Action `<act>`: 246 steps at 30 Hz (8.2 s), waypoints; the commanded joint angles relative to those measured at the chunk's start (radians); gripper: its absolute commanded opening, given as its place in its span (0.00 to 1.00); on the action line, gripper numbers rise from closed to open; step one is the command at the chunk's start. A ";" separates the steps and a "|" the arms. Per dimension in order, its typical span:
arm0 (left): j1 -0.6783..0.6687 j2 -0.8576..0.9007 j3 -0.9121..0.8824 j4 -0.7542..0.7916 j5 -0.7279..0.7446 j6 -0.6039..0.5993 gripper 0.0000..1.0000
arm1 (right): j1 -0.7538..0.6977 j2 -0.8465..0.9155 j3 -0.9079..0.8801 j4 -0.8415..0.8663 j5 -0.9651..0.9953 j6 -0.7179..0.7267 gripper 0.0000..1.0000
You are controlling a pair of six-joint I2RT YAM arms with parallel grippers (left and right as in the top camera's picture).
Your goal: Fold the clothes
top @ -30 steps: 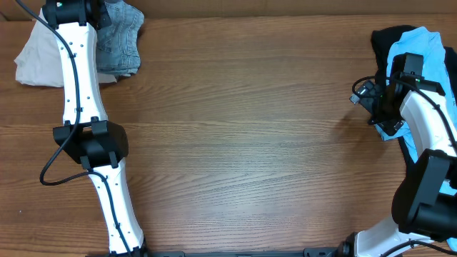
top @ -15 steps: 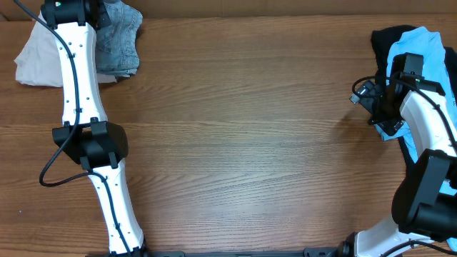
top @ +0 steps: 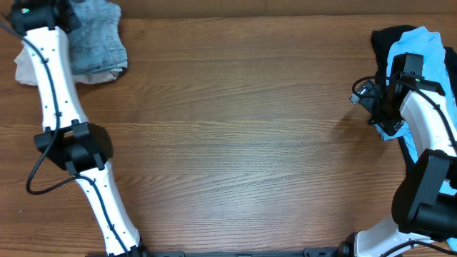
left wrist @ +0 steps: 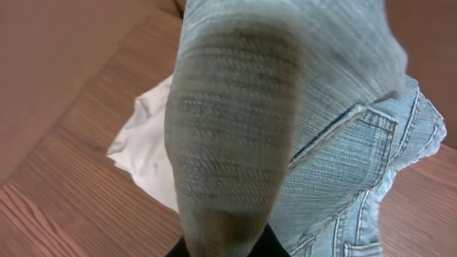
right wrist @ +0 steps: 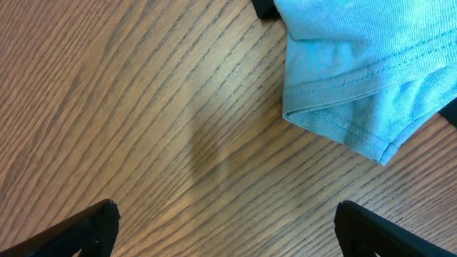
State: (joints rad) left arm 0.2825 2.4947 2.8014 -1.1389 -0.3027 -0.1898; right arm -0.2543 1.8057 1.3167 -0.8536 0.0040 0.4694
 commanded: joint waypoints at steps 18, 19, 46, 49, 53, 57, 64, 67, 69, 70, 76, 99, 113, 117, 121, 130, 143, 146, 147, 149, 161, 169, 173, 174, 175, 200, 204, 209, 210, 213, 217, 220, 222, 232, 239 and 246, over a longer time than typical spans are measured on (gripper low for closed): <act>0.037 -0.078 -0.362 0.507 0.041 0.057 0.13 | 0.001 -0.006 0.026 0.005 0.002 -0.002 1.00; 0.037 -0.078 -0.383 0.537 0.041 0.065 0.14 | 0.001 -0.006 0.026 0.005 0.002 -0.002 1.00; 0.072 -0.091 -0.512 0.797 -0.004 0.194 0.56 | 0.001 -0.006 0.026 0.005 0.002 -0.002 1.00; 0.068 -0.107 -0.512 0.781 -0.003 0.180 0.62 | 0.001 -0.006 0.026 0.005 0.002 -0.002 1.00; 0.049 -0.121 -0.512 0.725 0.094 0.138 0.54 | 0.001 -0.006 0.026 0.005 0.002 -0.002 1.00; 0.039 -0.110 -0.513 0.678 0.264 0.137 0.63 | 0.001 -0.006 0.026 0.005 0.002 -0.002 1.00; 0.056 -0.045 -0.517 0.633 0.153 0.146 0.58 | 0.001 -0.006 0.026 0.005 0.002 -0.002 1.00; 0.080 -0.021 -0.518 0.613 0.104 0.146 0.51 | 0.001 -0.006 0.026 0.005 0.002 -0.002 1.00; 0.101 -0.008 -0.518 0.603 0.089 0.146 0.34 | 0.001 -0.006 0.026 0.005 0.002 -0.002 1.00; 0.110 -0.004 -0.518 0.600 0.090 0.145 0.29 | 0.001 -0.006 0.026 0.005 0.002 -0.002 1.00; 0.174 0.004 -0.526 0.550 0.106 0.146 0.21 | 0.001 -0.006 0.026 0.005 0.002 -0.002 1.00; 0.202 -0.032 -0.511 0.493 0.164 0.213 0.04 | 0.001 -0.006 0.026 0.005 0.002 -0.002 1.00; 0.156 -0.031 -0.389 0.570 0.214 0.119 0.29 | 0.001 -0.006 0.026 0.005 0.002 -0.002 1.00; 0.156 0.024 -0.391 0.584 0.214 0.125 0.35 | 0.001 -0.006 0.026 0.005 0.002 -0.002 1.00; 0.156 0.100 -0.391 0.613 0.214 0.150 0.30 | 0.001 -0.006 0.026 0.005 0.002 -0.002 1.00; 0.181 0.209 -0.391 0.559 0.156 0.150 0.35 | 0.001 -0.006 0.026 0.005 0.002 -0.002 1.00; 0.137 -0.024 -0.348 0.476 0.166 0.092 0.65 | 0.001 -0.006 0.026 0.005 0.002 -0.002 1.00; 0.101 -0.117 -0.348 0.452 0.168 0.073 1.00 | 0.001 -0.006 0.026 0.005 0.002 -0.002 1.00; 0.087 -0.147 -0.348 0.436 0.176 0.073 1.00 | 0.001 -0.006 0.026 0.005 0.002 -0.002 1.00; 0.055 -0.209 -0.348 0.394 0.217 0.073 1.00 | 0.001 -0.006 0.026 0.005 0.002 -0.002 1.00; -0.097 -0.475 -0.349 -0.111 0.658 0.078 1.00 | 0.001 -0.006 0.026 0.005 0.002 -0.002 1.00; -0.113 -0.587 -0.349 -0.457 0.448 0.078 1.00 | 0.001 -0.006 0.026 0.005 0.002 -0.002 1.00; -0.113 -0.632 -0.349 -0.532 0.449 0.090 1.00 | 0.001 -0.006 0.026 0.005 0.002 -0.002 1.00; -0.113 -0.642 -0.349 -0.552 0.449 0.095 1.00 | 0.001 -0.006 0.026 0.005 0.002 -0.002 1.00; -0.113 -0.658 -0.355 -0.551 0.454 0.101 1.00 | 0.001 -0.006 0.026 0.005 0.002 -0.002 1.00; -0.113 -1.225 -1.180 -0.550 0.481 -0.043 1.00 | 0.001 -0.006 0.026 0.005 0.002 -0.002 1.00; -0.113 -1.207 -1.204 -0.550 0.479 -0.043 1.00 | 0.001 -0.006 0.026 0.005 0.002 -0.002 1.00; -0.113 -1.184 -1.208 -0.550 0.479 -0.043 1.00 | 0.001 -0.006 0.026 0.005 0.002 -0.002 1.00; -0.113 -1.181 -1.208 -0.550 0.479 -0.042 1.00 | 0.001 -0.006 0.026 0.005 0.002 -0.002 1.00; -0.113 -1.174 -1.209 -0.547 0.479 -0.043 1.00 | 0.001 -0.006 0.026 0.005 0.002 -0.002 1.00; -0.123 -1.173 -1.256 -0.453 0.487 -0.051 1.00 | 0.001 -0.006 0.026 0.005 0.002 -0.002 1.00; -0.157 -1.201 -1.355 -0.287 0.486 -0.039 1.00 | 0.001 -0.006 0.026 0.005 0.002 -0.002 1.00; -0.189 -1.243 -1.452 -0.147 0.486 -0.007 1.00 | 0.001 -0.006 0.026 0.005 0.002 -0.002 1.00; -0.305 -1.625 -2.086 0.541 0.476 0.063 1.00 | 0.001 -0.006 0.026 0.005 0.002 -0.002 1.00; -0.306 -1.879 -2.346 0.579 0.444 0.063 1.00 | 0.001 -0.006 0.026 0.005 0.002 -0.002 1.00; -0.305 -2.105 -2.556 0.841 0.426 0.063 1.00 | 0.001 -0.006 0.026 0.005 0.002 -0.002 1.00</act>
State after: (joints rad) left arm -0.0200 0.4698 0.3019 -0.3408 0.1448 -0.1467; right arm -0.2546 1.8057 1.3209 -0.8528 0.0040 0.4706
